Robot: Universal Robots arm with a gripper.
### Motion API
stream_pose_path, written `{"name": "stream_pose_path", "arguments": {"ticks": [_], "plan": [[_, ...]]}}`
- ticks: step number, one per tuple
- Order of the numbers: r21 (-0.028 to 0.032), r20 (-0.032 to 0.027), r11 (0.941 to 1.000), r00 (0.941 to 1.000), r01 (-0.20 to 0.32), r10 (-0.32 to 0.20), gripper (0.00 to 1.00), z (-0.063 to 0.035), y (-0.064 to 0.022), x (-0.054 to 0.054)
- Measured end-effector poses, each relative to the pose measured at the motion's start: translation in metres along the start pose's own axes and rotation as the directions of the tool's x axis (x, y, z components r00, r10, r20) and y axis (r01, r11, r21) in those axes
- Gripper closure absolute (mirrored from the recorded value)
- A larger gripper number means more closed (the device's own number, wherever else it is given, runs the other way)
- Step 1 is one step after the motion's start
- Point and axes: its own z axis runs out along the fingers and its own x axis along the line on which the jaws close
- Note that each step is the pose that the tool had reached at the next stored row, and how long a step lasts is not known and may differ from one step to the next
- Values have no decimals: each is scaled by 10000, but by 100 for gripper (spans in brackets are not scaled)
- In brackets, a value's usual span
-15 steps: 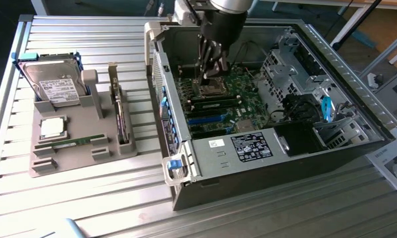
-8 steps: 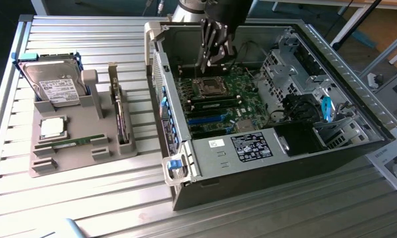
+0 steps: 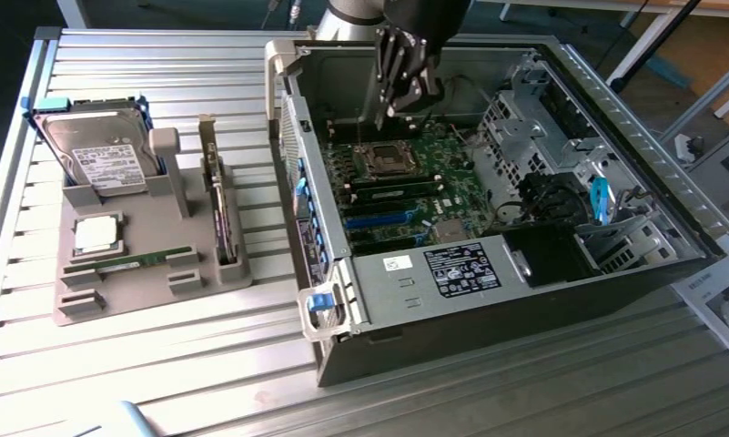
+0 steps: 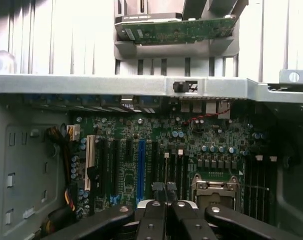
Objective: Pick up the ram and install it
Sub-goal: 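Press down the ram until it locks into place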
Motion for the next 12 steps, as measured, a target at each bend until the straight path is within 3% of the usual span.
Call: {"name": "stream_pose_path", "arguments": {"ticks": [3,9,12], "plan": [[-1,0,10000,10000,1,-1,89,-8,-136,5],[-7,0,10000,10000,1,-1,89,-30,-525,19],[-8,1,10000,10000,1,-1,89,-36,-665,24]]}}
